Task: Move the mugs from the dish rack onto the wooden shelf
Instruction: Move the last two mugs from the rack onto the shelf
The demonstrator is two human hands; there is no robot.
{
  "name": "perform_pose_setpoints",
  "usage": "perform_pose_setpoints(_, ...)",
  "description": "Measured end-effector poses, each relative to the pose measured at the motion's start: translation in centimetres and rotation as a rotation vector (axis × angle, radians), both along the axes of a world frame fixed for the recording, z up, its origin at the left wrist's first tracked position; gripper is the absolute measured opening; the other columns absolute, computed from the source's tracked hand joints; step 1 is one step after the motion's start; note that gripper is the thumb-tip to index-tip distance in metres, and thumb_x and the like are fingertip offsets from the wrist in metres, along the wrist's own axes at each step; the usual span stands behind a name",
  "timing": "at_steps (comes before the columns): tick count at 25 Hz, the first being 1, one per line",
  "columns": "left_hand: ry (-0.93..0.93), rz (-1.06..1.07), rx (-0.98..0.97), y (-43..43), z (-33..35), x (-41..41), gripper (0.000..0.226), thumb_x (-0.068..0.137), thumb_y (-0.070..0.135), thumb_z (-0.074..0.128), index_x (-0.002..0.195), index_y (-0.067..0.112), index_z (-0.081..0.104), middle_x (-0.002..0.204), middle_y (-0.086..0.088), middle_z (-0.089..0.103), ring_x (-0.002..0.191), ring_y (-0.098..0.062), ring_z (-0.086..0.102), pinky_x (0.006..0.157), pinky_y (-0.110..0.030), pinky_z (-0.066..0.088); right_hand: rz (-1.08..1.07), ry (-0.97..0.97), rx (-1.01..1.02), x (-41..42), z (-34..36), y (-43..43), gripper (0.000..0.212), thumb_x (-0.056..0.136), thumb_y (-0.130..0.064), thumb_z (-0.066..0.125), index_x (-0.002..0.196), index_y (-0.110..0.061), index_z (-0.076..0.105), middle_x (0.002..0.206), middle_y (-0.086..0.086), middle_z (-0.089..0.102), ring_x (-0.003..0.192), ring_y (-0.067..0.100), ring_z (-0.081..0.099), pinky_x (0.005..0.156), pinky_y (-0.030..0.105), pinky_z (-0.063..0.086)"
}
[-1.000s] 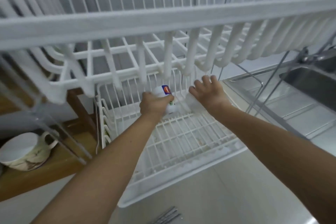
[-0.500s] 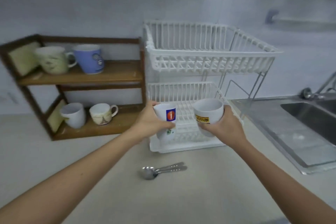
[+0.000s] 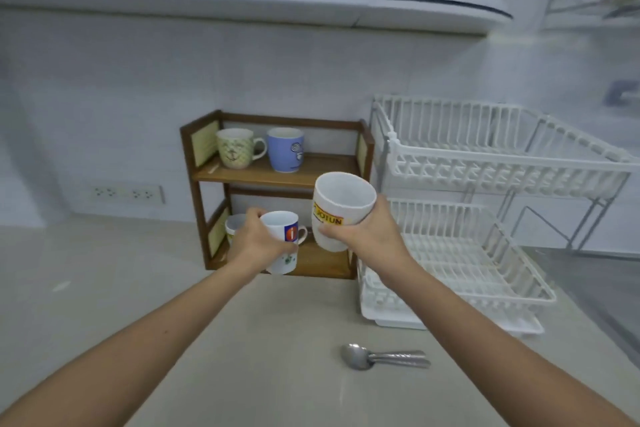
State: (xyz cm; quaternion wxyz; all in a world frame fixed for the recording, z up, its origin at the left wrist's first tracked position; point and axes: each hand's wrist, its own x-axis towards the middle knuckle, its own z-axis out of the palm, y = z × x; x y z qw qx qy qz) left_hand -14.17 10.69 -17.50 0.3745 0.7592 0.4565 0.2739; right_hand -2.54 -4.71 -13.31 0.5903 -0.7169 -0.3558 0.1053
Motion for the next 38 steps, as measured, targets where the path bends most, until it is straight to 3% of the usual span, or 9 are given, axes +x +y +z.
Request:
perform_pose_setpoints(2,0.022,0.01,0.029,1.9,-0.3,-0.2,0.082,0.046,0.035,0.09,0.112,0.022,0.043,0.107,-0.003,0.063,0.096,-0.026,0.061,0.078,-0.041,0.055,-0.077,0.032,0.002,0.4,0.9,4.4,0.085,0.045,-0.037,0.09,0.114,-0.019,0.044,0.116,-0.001,0.062,0.107,0.018,0.059,0.084,0.033,0.051)
perform_pose_setpoints(7,0.012,-0.062,0.059,6.2,-1.5,2.3,0.08,0.048,0.034,0.09,0.112,0.021,0.044,0.11,-0.004,0.062,0.1,-0.024,0.059,0.079,-0.038,0.054,-0.268,-0.007,-0.028,5.3,3.2,13.5,0.092,0.05,-0.04,0.09,0.122,-0.01,0.041,0.122,0.009,0.061,0.11,0.027,0.059,0.079,0.031,0.047)
perform_pose_setpoints(10,0.026,-0.15,0.05,8.5,-2.7,5.3,0.08,0.05,0.034,0.09,0.114,0.023,0.043,0.113,-0.003,0.063,0.102,-0.024,0.06,0.083,-0.039,0.055,-0.362,-0.036,-0.099,9.2,3.3,17.2,0.094,0.05,-0.039,0.09,0.127,-0.009,0.044,0.124,0.01,0.061,0.112,0.027,0.058,0.091,0.039,0.051)
perform_pose_setpoints(24,0.082,-0.355,0.016,13.7,-6.5,11.4,0.085,0.053,0.033,0.089,0.126,0.019,0.048,0.121,-0.004,0.062,0.11,-0.023,0.059,0.092,-0.043,0.053,-0.412,-0.084,-0.156,13.5,0.8,21.5,0.073,0.068,-0.032,0.083,0.13,-0.011,0.048,0.13,0.009,0.06,0.12,0.025,0.055,0.1,0.038,0.047)
perform_pose_setpoints(27,0.045,-0.375,-0.007,13.5,-6.6,12.2,0.082,0.057,0.034,0.088,0.126,0.015,0.049,0.123,-0.007,0.061,0.113,-0.024,0.058,0.096,-0.043,0.05,-0.474,-0.226,-0.007,10.0,-1.0,18.4,0.061,0.081,-0.026,0.07,0.133,-0.01,0.044,0.135,0.008,0.055,0.126,0.019,0.049,0.105,0.03,0.042)
perform_pose_setpoints(30,0.01,-0.374,-0.041,13.2,-7.1,13.6,0.078,0.06,0.035,0.086,0.126,0.013,0.051,0.125,-0.008,0.062,0.114,-0.024,0.059,0.098,-0.043,0.049,-0.538,-0.323,0.156,4.3,-8.4,13.7,0.039,0.088,-0.025,0.054,0.126,-0.024,0.047,0.124,-0.009,0.054,0.118,0.004,0.049,0.099,0.008,0.034)
perform_pose_setpoints(33,-0.018,-0.364,-0.059,12.8,-7.9,15.3,0.079,0.06,0.031,0.087,0.128,0.014,0.049,0.129,-0.007,0.059,0.117,-0.023,0.057,0.1,-0.043,0.048,-0.513,-0.166,-0.233,0.2,-17.2,10.5,0.04,0.091,-0.022,0.051,0.13,-0.015,0.047,0.13,0.003,0.052,0.124,0.019,0.046,0.1,0.012,0.031)
perform_pose_setpoints(36,0.047,-0.397,0.016,11.6,-10.1,17.0,0.079,0.059,0.033,0.087,0.126,0.017,0.047,0.127,-0.006,0.058,0.117,-0.025,0.056,0.096,-0.04,0.05,-0.226,-0.113,-0.897,-1.2,-23.5,9.3,0.065,0.098,-0.036,0.038,0.149,-0.003,0.017,0.158,0.016,0.017,0.146,0.028,0.013,0.118,0.036,0.015)
perform_pose_setpoints(38,0.091,-0.401,0.051,10.8,-11.9,17.9,0.081,0.059,0.035,0.087,0.127,0.017,0.047,0.126,-0.006,0.058,0.117,-0.026,0.055,0.094,-0.04,0.05,-0.103,-0.191,-1.067,-1.6,-25.2,9.1,0.076,0.097,-0.047,0.029,0.15,-0.003,-0.001,0.16,0.016,-0.003,0.148,0.029,-0.004,0.12,0.042,0.003)
